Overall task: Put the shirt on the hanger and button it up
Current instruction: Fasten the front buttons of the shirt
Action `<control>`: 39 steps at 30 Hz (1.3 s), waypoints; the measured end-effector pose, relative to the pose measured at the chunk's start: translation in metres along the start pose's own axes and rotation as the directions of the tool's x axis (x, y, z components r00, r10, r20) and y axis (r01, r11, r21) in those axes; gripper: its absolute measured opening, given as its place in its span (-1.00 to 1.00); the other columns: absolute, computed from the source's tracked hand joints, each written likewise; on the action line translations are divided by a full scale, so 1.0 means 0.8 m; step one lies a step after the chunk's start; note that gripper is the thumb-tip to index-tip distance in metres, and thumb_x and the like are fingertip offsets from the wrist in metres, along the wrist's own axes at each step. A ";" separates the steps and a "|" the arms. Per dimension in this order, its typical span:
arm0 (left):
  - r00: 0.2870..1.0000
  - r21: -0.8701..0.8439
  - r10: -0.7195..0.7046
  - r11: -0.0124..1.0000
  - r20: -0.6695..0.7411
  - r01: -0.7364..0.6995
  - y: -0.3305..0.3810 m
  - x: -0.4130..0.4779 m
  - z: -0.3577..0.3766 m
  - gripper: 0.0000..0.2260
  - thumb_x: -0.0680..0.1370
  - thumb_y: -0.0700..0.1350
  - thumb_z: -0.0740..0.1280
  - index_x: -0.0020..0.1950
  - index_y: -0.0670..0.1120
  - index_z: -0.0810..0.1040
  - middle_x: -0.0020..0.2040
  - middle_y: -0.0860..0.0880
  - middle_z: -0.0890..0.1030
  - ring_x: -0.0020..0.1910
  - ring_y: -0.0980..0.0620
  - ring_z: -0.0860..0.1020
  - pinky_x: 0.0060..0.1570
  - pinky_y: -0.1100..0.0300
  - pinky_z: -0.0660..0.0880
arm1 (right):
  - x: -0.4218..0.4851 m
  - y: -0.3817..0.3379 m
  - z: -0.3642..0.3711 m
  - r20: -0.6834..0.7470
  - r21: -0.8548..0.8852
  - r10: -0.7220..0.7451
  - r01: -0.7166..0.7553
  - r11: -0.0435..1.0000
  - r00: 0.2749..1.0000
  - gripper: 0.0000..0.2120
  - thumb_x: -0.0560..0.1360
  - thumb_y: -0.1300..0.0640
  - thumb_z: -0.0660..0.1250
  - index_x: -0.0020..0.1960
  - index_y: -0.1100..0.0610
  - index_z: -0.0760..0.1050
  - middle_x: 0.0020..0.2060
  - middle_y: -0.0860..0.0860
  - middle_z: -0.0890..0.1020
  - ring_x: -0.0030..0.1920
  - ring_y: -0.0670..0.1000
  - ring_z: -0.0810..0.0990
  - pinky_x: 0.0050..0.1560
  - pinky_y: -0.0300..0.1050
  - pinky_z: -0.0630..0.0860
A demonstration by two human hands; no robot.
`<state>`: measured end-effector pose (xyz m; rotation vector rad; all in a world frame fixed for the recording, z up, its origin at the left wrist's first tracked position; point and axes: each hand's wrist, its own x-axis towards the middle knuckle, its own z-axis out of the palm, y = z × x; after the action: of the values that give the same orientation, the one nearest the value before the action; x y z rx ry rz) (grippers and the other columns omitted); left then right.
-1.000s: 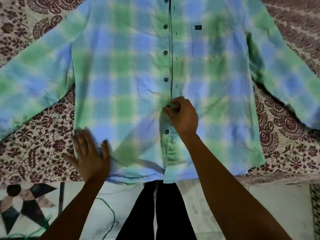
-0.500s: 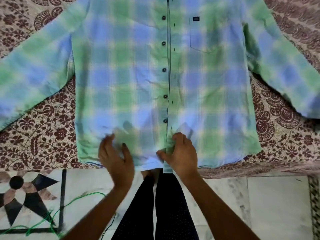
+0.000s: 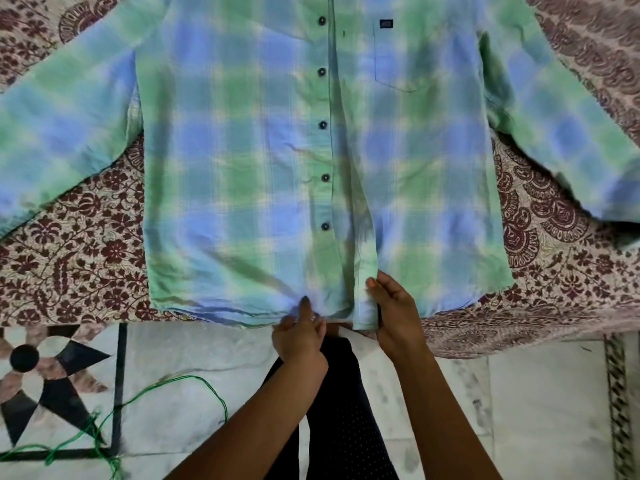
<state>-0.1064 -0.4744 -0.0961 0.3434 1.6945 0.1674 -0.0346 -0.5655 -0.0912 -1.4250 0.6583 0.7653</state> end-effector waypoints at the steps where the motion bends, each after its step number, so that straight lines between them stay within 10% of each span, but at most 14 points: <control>1: 1.000 0.018 0.019 1.000 -0.003 -0.019 -0.002 0.001 -0.005 -0.80 0.48 -0.26 0.38 -0.27 -0.15 0.40 -0.53 -0.06 0.55 -0.63 0.17 0.50 -0.58 0.37 0.47 | 0.000 0.000 0.001 -0.018 0.001 -0.048 0.048 0.999 0.999 -0.82 0.50 0.34 0.26 -0.03 0.15 0.59 -0.24 0.01 0.70 -0.10 0.13 0.58 0.05 0.07 0.52; 5: 0.996 0.065 0.086 0.994 -0.038 -0.083 -0.012 0.000 -0.026 -0.80 0.51 -0.29 0.33 -0.28 -0.15 0.40 -0.39 -0.14 0.57 -0.58 0.15 0.55 -0.56 0.36 0.48 | 0.000 -0.010 0.005 -0.036 -0.005 -0.149 0.149 0.989 0.988 -0.74 0.40 0.45 0.35 -0.04 0.15 0.55 -0.31 -0.10 0.68 -0.31 -0.16 0.60 -0.26 -0.35 0.55; 10: 0.991 0.063 0.098 0.993 0.093 -0.104 -0.011 -0.024 -0.010 -0.78 0.45 -0.05 0.43 -0.20 -0.17 0.48 -0.39 -0.09 0.58 -0.48 0.06 0.56 -0.43 0.26 0.51 | -0.003 0.006 -0.002 0.047 -0.524 -0.143 0.146 0.839 0.989 -0.84 0.29 0.27 0.52 -0.15 0.25 0.63 -0.29 0.08 0.67 -0.30 -0.06 0.58 -0.24 -0.20 0.48; 14: 0.987 0.116 0.050 0.991 0.150 -0.068 -0.004 -0.038 0.019 -0.75 0.48 -0.06 0.40 -0.31 -0.14 0.43 -0.59 0.01 0.53 -0.64 0.14 0.48 -0.55 0.33 0.42 | -0.009 0.006 -0.005 -0.026 -0.415 -0.141 0.117 0.902 0.990 -0.92 0.40 0.19 0.45 -0.27 0.13 0.63 -0.42 -0.02 0.63 -0.31 -0.03 0.55 -0.19 -0.06 0.51; 19: 0.983 0.033 0.145 0.988 0.110 -0.149 -0.017 -0.030 0.012 -0.77 0.51 -0.24 0.34 -0.27 -0.21 0.34 -0.39 -0.13 0.53 -0.54 0.10 0.54 -0.53 0.35 0.50 | -0.006 -0.001 -0.013 -0.077 -0.218 -0.100 0.082 0.973 0.992 -0.79 0.51 0.25 0.31 -0.24 0.01 0.59 -0.39 -0.04 0.59 -0.24 0.06 0.52 -0.09 0.12 0.50; 25: 0.962 0.224 0.090 0.963 0.258 -0.150 -0.029 -0.026 -0.003 -0.80 0.47 -0.29 0.38 -0.30 -0.14 0.42 -0.39 -0.10 0.48 -0.44 0.02 0.46 -0.48 0.30 0.41 | -0.021 0.006 -0.001 0.251 -0.522 -0.259 0.356 0.775 0.933 -0.87 0.49 0.20 0.35 -0.02 0.02 0.60 -0.10 0.01 0.66 -0.12 -0.12 0.60 -0.04 -0.21 0.52; 30: 0.966 0.305 0.166 0.926 0.198 -0.222 -0.022 -0.021 -0.008 -0.74 0.46 -0.28 0.39 -0.38 -0.13 0.39 -0.43 -0.14 0.43 -0.51 0.03 0.41 -0.55 0.33 0.41 | -0.016 0.002 0.013 0.313 -0.715 -0.267 0.411 0.566 0.912 -0.78 0.54 0.02 0.27 -0.03 0.13 0.63 -0.09 0.04 0.63 -0.09 -0.05 0.56 -0.10 -0.29 0.40; 35: 0.974 -0.161 0.214 0.962 -0.068 -0.223 0.033 -0.013 -0.015 -0.81 0.46 -0.10 0.43 -0.25 -0.10 0.45 -0.45 0.04 0.51 -0.58 0.11 0.47 -0.47 0.25 0.46 | 0.004 -0.016 0.039 0.229 -0.707 -0.400 0.435 0.558 0.887 -0.76 0.46 0.06 0.39 0.08 0.12 0.59 0.01 0.05 0.64 0.00 -0.01 0.61 0.11 -0.22 0.48; 39: 0.943 -0.185 0.252 0.938 -0.215 -0.293 0.046 0.005 -0.038 -0.81 0.43 -0.13 0.46 -0.27 -0.09 0.46 -0.30 -0.03 0.54 -0.43 0.07 0.56 -0.51 0.33 0.50 | 0.020 -0.034 0.072 0.126 -0.819 -0.333 0.288 0.497 0.934 -0.55 0.35 -0.14 0.44 0.11 0.08 0.45 -0.02 0.00 0.57 -0.05 0.02 0.58 -0.08 -0.12 0.47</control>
<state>-0.1319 -0.4354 -0.0840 0.4106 1.7895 0.6021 -0.0061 -0.5064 -0.0847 -2.3744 -0.0112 0.7774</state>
